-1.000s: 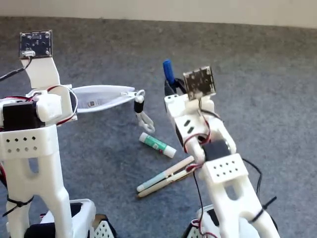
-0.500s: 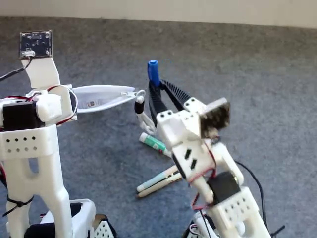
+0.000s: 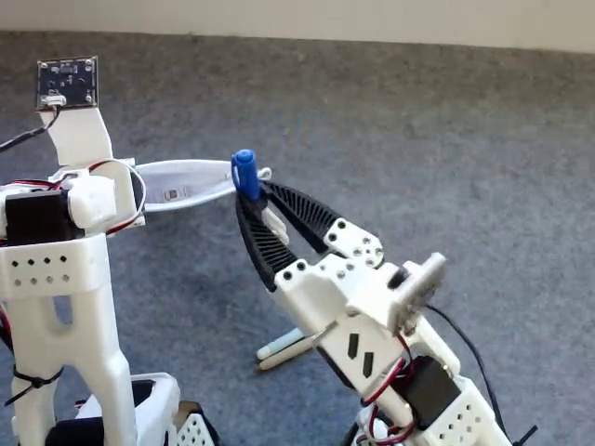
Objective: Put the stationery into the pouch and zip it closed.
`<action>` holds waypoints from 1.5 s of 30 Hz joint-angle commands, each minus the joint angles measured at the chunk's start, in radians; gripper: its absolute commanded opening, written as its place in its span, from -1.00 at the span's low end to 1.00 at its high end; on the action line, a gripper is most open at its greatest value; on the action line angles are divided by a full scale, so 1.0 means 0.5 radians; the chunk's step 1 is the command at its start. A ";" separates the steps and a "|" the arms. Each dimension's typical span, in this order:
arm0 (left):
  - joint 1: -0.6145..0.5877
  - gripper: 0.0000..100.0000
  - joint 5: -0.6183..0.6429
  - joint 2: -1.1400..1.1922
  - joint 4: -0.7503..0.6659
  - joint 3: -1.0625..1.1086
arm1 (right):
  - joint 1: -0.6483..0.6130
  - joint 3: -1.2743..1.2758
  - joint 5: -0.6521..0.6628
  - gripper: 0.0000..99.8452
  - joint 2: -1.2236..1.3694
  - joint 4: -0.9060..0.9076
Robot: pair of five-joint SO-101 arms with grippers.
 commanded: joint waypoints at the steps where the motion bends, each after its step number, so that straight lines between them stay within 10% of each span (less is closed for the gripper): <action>1: 0.026 -0.99 0.009 0.026 -0.040 -0.005 | -0.035 0.005 -0.012 -0.99 -0.023 -0.367; 26: 0.023 -0.99 0.009 0.026 -0.025 0.005 | -0.008 0.048 -0.009 -0.99 1.039 -1.714; 45: 0.023 -0.99 0.009 0.026 -0.031 0.005 | 0.130 -0.057 -0.015 -0.99 1.392 -2.030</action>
